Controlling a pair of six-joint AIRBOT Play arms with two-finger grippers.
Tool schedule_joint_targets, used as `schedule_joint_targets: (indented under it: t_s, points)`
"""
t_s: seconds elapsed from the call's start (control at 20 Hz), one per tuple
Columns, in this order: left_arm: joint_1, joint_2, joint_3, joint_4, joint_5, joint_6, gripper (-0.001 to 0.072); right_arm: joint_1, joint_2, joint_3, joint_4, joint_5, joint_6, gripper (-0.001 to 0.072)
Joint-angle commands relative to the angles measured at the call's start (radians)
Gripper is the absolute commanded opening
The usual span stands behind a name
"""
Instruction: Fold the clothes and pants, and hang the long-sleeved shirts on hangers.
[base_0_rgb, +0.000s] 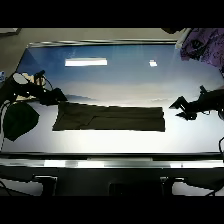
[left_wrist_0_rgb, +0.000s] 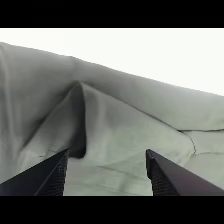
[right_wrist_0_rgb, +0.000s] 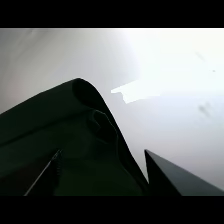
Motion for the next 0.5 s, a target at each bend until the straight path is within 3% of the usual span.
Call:
schedule_joint_targets:
  t_s: [0.0,0.2,0.45]
  points:
    - [0.002,0.017,0.073,0.071,-0.01,-0.029,0.0556,-0.058,-0.066,0.007,0.059,-0.125,-0.119,0.0609]
    - [0.002,0.038,0.107,0.072,-0.01,-0.044,0.0556,-0.055,-0.164,0.007,0.195,-0.102,-0.159,0.0606]
    - [0.002,0.048,0.109,0.071,-0.011,-0.044,0.0555,0.053,-0.226,0.007,0.206,-0.038,-0.154,0.0604]
